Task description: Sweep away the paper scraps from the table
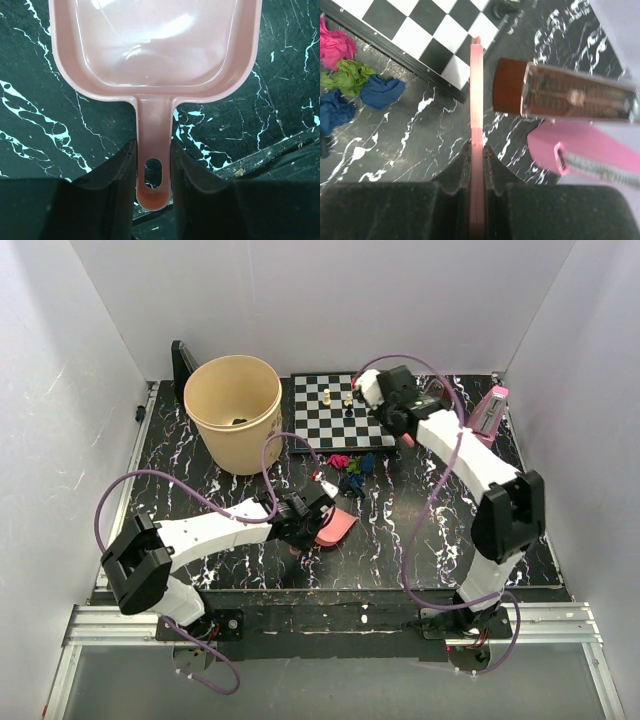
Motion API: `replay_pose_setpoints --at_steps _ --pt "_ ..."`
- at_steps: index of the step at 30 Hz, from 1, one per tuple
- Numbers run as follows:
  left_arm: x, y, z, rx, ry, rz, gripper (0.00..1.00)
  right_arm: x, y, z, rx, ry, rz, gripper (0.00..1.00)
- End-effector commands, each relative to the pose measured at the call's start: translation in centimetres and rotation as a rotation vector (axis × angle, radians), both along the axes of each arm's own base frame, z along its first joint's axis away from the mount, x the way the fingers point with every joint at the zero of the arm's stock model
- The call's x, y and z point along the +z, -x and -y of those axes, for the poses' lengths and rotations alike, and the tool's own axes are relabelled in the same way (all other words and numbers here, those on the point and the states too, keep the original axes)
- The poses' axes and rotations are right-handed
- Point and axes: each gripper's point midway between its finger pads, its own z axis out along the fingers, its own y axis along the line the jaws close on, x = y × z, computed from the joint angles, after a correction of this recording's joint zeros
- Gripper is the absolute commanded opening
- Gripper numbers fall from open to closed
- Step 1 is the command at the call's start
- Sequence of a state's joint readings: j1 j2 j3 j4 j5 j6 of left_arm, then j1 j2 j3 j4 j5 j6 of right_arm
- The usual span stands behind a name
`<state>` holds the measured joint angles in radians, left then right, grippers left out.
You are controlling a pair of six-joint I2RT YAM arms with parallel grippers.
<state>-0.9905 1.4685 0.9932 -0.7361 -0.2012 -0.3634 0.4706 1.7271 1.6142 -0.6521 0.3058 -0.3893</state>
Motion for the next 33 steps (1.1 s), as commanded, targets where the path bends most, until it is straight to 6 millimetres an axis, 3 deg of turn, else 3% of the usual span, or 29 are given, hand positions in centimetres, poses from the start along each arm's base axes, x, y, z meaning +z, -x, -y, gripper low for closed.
replay_pose_setpoints --at_steps 1,4,7,11,16,22,25,28,30,33 --pt "0.9 -1.0 1.5 0.005 0.051 0.036 0.0 -0.2 -3.0 -3.6 0.247 0.238 0.106 0.01" --pt "1.0 -1.2 1.7 0.009 0.053 0.044 0.0 -2.3 -2.7 -6.7 0.371 0.247 0.097 0.01" --pt "1.0 -1.3 1.6 0.019 0.051 0.051 0.0 -4.2 -1.0 -8.9 0.486 0.218 0.074 0.01" --pt "0.7 -1.3 1.5 0.025 0.046 0.048 0.0 -5.3 1.6 -11.0 0.598 0.166 0.052 0.01" --pt "0.4 -1.4 1.3 0.033 0.034 0.052 0.0 -5.8 6.8 -12.6 0.749 0.056 -0.055 0.01" --pt "0.0 -1.5 1.5 0.031 0.026 0.046 0.0 -6.0 11.7 -11.9 0.745 0.03 -0.24 0.01" --pt "-0.1 -1.5 1.6 0.025 0.029 0.045 0.0 -3.9 12.9 -12.3 0.704 -0.05 -0.264 0.01" --pt "0.0 -1.6 1.6 0.014 0.027 0.05 0.0 -0.8 12.2 -12.1 0.631 -0.127 -0.193 0.01" --pt "0.1 -1.6 1.5 0.009 0.022 0.054 0.0 1.1 11.2 -11.4 0.572 -0.169 -0.136 0.01" --pt "0.1 -1.6 1.2 0.011 0.016 0.06 0.0 2.6 8.6 -8.3 0.392 -0.117 -0.044 0.01"
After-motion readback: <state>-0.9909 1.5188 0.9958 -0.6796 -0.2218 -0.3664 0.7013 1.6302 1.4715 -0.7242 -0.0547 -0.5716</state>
